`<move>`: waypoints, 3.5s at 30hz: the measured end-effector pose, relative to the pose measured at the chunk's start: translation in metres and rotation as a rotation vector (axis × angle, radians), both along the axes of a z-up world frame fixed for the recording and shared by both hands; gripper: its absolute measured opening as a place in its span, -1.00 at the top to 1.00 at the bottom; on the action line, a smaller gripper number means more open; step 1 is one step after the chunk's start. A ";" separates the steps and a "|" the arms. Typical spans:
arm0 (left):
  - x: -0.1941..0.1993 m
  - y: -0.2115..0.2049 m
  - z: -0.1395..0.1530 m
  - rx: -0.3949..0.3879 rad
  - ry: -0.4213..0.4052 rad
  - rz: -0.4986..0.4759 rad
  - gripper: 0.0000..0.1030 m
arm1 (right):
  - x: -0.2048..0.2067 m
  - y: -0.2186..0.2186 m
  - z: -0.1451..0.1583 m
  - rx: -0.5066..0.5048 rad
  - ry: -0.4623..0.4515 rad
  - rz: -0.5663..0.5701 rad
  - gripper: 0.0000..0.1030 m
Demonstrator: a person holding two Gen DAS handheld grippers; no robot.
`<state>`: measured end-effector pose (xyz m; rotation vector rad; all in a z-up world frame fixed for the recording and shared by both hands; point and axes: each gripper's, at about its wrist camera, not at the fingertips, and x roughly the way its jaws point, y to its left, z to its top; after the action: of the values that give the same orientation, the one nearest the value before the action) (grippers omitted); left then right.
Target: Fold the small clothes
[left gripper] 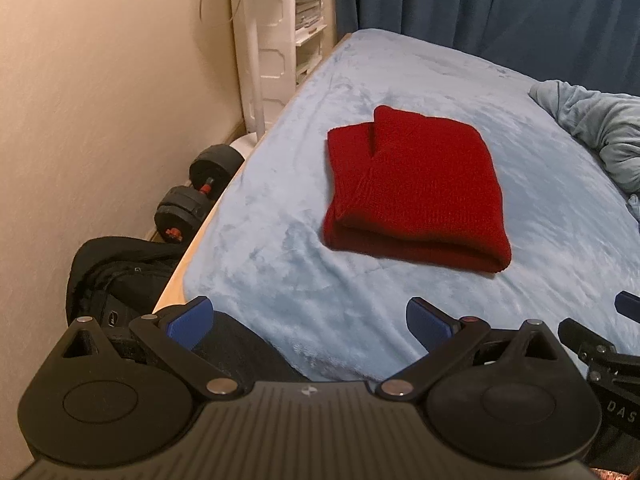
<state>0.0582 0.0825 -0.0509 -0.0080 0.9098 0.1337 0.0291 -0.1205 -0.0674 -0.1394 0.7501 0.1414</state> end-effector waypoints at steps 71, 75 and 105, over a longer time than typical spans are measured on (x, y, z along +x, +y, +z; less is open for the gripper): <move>0.421 -0.035 -0.129 -0.169 0.228 -0.394 0.09 | 0.197 -0.180 -0.175 0.950 0.285 -0.742 0.49; 0.430 -0.067 -0.122 -0.095 0.169 -0.466 0.09 | 0.175 -0.148 -0.175 0.896 0.198 -0.803 0.47; 0.412 -0.015 -0.133 -0.242 0.158 -0.257 0.40 | 0.330 -0.149 -0.133 0.485 0.126 -0.428 -0.09</move>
<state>0.4703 0.0673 -0.1836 -0.1060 1.0718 -0.2179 0.3593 -0.2694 -0.2007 0.4935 0.8350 -0.0791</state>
